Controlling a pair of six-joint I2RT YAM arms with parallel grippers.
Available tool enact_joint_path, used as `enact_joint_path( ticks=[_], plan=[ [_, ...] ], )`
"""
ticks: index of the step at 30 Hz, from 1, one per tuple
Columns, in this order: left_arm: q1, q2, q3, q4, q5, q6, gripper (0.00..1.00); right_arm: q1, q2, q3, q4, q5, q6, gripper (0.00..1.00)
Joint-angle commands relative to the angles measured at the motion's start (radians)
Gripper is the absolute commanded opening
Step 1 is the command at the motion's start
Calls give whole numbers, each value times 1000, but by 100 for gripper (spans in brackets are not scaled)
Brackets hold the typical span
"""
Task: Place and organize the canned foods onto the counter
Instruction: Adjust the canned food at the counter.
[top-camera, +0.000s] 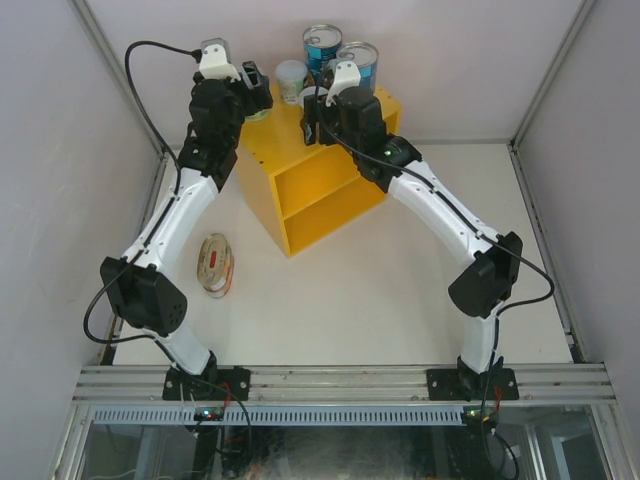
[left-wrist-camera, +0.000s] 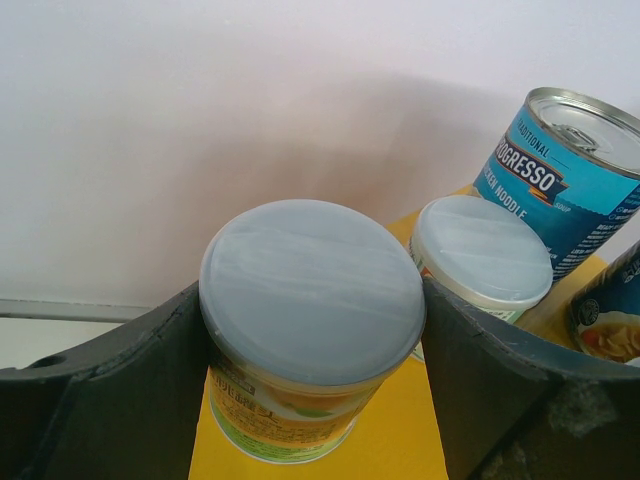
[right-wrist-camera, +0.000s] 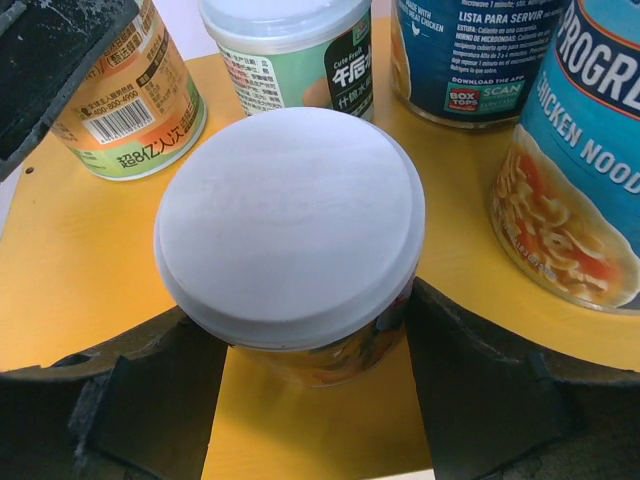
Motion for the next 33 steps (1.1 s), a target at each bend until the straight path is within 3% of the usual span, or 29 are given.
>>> enact_joint_path(
  ticks=[1,13,18,33],
  plan=[
    [-5,32,-58,-201,-25,-24,69,-4,18,79,28,-20,16,66],
    [-14,-20,-107,-217,-28,-14,68,-8,69,125,6,-5,27,70],
    [-14,-20,-100,-229,-34,-9,69,-13,86,159,-25,-4,27,77],
    [-14,-10,-84,-241,-55,-23,92,-10,14,105,-24,10,27,86]
  ],
)
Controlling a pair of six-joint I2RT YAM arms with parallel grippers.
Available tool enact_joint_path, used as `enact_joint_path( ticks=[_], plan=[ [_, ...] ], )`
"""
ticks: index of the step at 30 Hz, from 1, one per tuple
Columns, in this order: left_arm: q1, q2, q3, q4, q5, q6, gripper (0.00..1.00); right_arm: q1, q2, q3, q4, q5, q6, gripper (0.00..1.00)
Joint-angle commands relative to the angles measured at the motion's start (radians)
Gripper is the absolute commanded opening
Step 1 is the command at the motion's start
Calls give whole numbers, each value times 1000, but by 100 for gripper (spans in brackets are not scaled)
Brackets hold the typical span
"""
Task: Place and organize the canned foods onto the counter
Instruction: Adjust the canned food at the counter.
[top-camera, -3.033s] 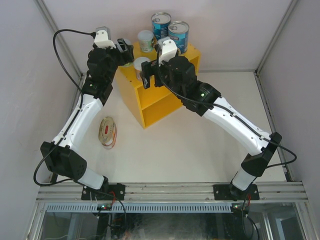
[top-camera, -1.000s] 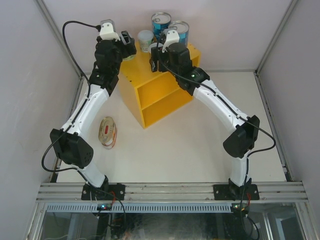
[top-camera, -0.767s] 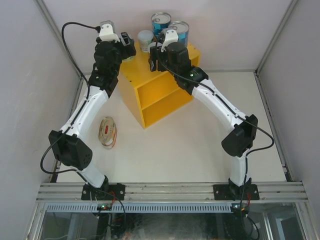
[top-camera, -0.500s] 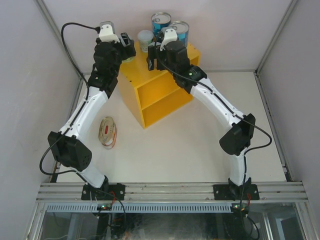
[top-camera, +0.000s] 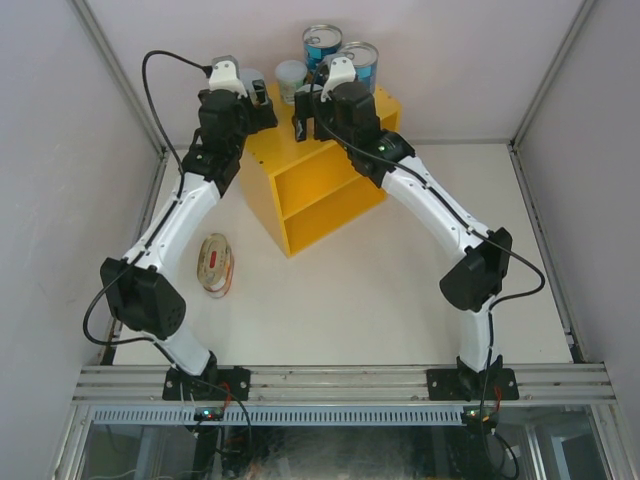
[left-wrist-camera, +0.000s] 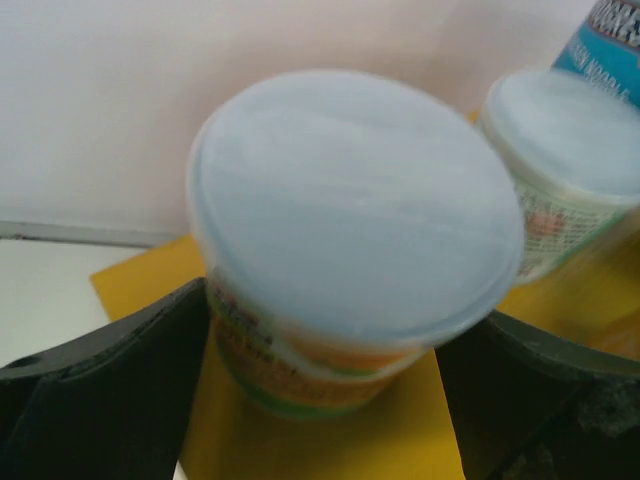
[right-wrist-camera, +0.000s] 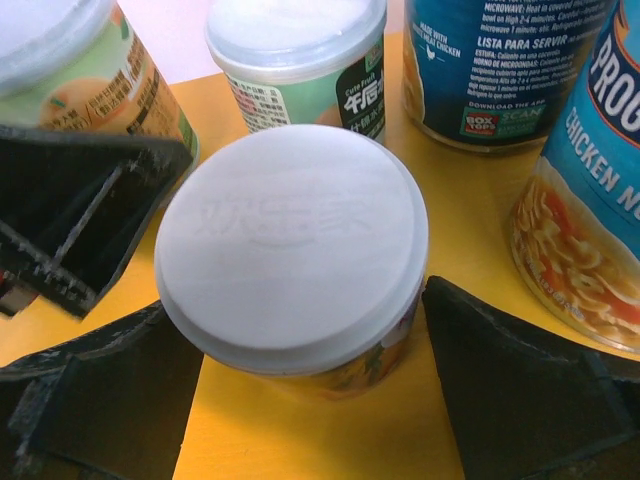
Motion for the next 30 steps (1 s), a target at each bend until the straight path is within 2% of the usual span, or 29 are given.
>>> enact_joint_path(
  ticks=[1,30],
  plan=[
    [-2,26,-16,-126,-27,-19,92,-4,-74,-14,1,11,12,86],
    [-11,-76,-17,-143,-67,-29,96,36,-207,-154,13,54,3,88]
  ],
)
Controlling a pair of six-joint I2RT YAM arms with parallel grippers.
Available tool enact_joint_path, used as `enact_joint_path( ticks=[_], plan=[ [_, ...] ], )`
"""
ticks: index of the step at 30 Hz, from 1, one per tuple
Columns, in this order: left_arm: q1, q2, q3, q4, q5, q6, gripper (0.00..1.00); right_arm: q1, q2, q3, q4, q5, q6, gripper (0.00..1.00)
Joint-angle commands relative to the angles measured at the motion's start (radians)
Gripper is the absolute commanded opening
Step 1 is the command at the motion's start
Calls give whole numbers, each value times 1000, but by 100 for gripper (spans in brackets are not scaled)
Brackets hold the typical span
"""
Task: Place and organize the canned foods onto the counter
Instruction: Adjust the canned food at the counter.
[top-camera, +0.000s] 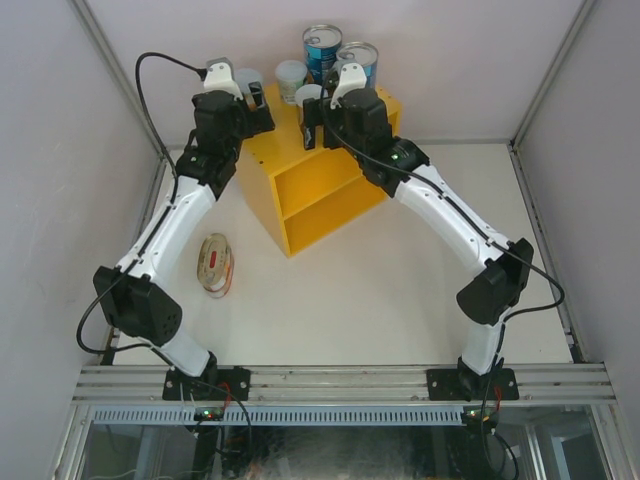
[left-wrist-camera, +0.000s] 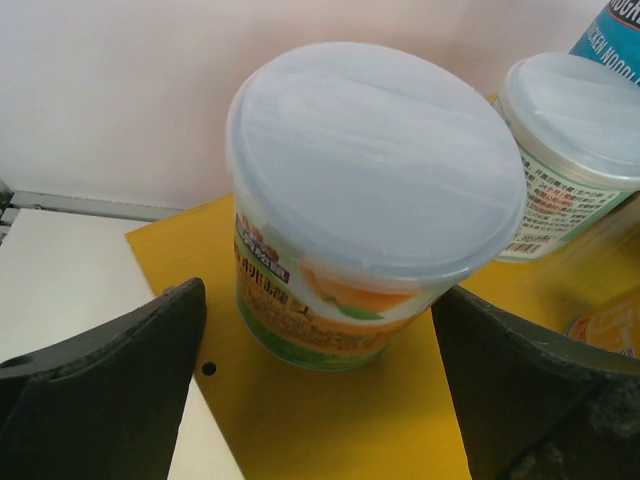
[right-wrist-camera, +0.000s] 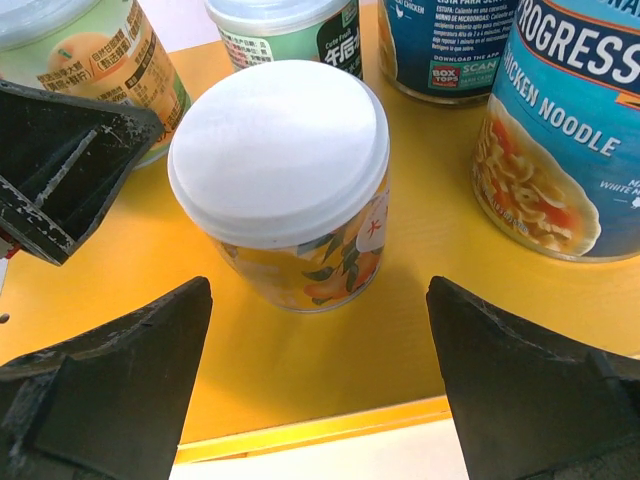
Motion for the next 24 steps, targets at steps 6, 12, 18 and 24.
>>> enact_joint_path(
  ticks=[6,12,18,24],
  plan=[
    [-24,-69,-7,-84,-24,-11,100,28,-115,-53,34,36,3,88],
    [-56,-106,-25,-97,-37,-10,100,41,-172,-113,39,58,3,88],
    [-101,-186,-51,-123,-84,-17,100,71,-244,-174,26,91,2,88],
    [-152,-340,-140,-206,-174,-71,99,107,-332,-259,4,124,29,87]
  ],
)
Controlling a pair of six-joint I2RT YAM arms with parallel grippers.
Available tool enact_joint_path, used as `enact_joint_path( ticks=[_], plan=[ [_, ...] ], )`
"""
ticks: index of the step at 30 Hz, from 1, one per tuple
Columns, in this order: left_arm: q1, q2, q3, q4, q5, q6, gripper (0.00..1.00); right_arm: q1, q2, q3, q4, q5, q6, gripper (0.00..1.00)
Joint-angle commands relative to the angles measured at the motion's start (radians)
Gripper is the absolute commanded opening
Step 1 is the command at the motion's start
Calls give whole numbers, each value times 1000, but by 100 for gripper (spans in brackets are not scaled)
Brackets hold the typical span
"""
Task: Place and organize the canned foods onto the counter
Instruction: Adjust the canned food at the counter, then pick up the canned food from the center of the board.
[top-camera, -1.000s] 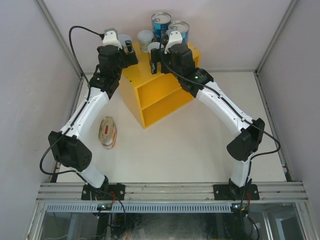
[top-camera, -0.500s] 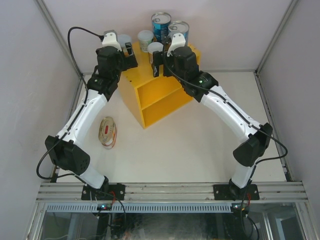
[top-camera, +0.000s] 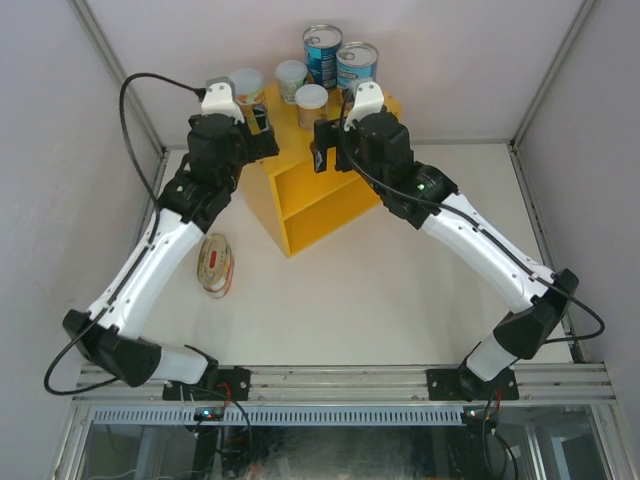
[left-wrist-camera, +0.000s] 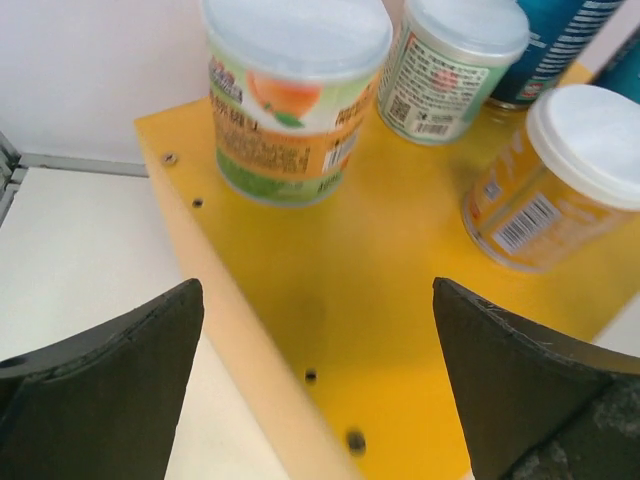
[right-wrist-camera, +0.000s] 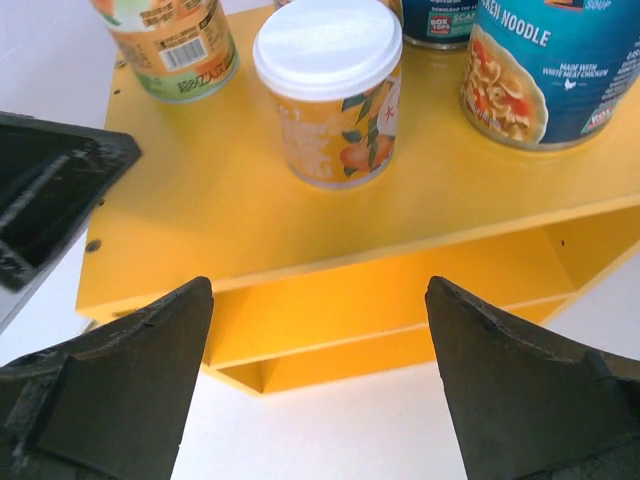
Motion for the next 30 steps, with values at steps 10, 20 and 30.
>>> enact_joint_path(
  ticks=[10,20,30],
  plan=[
    [-63,-469,-383,-217,-160,-245,92,73,-136,-69,-20,41,55,65],
    [-63,-522,-531,-440,-210,-464,92,73,-49,47,-62,-5,63,50],
    [35,-489,-577,-483,-163,-511,100,44,76,197,-98,-45,59,44]
  ],
)
